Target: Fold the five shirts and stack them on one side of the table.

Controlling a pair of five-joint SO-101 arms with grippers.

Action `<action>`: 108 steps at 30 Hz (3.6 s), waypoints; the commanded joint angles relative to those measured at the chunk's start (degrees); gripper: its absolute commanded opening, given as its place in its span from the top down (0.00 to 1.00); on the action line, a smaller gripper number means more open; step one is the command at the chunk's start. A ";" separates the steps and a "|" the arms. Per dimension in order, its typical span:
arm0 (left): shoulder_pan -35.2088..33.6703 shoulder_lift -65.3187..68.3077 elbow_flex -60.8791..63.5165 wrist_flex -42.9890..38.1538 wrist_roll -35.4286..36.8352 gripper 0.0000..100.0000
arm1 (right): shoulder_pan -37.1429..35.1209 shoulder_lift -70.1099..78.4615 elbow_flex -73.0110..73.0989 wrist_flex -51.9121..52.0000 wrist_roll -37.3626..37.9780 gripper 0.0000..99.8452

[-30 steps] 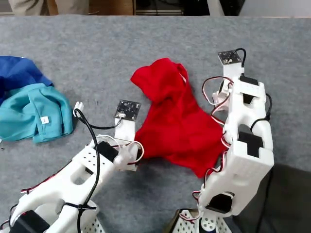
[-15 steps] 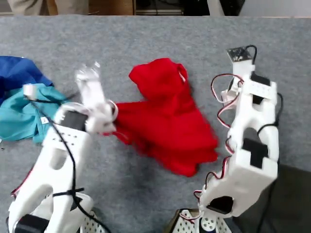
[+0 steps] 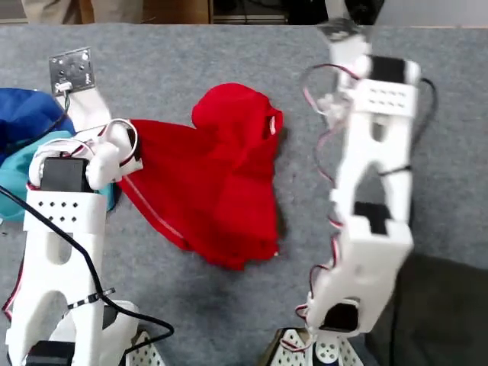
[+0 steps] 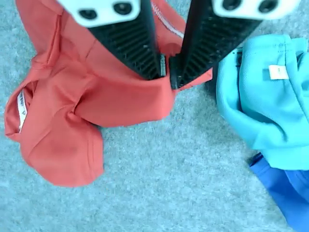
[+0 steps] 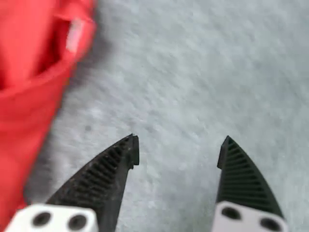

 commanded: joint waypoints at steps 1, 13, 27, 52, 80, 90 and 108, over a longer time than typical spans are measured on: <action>-0.44 -1.36 -0.62 0.97 -0.79 0.98 | -6.90 10.59 -18.86 5.10 -0.70 0.73; -0.88 -1.80 6.33 1.05 -5.36 0.98 | -14.02 39.16 -41.19 6.95 -6.07 0.85; -7.03 -1.27 8.18 -2.29 -5.80 0.98 | 1.98 34.42 -35.03 8.35 0.79 0.99; 1.76 -1.27 24.79 -7.74 -8.35 0.98 | 19.38 -21.85 53.23 -0.79 35.16 0.99; 5.27 -1.71 34.29 -7.30 -16.09 0.98 | -0.48 -29.49 40.84 -2.73 29.71 0.67; 5.19 -1.36 34.73 -7.12 -16.09 0.98 | -3.56 6.55 7.43 -1.49 20.04 0.67; 5.45 -1.36 36.04 -4.92 -16.18 0.98 | -9.10 29.93 -18.86 8.00 12.13 0.67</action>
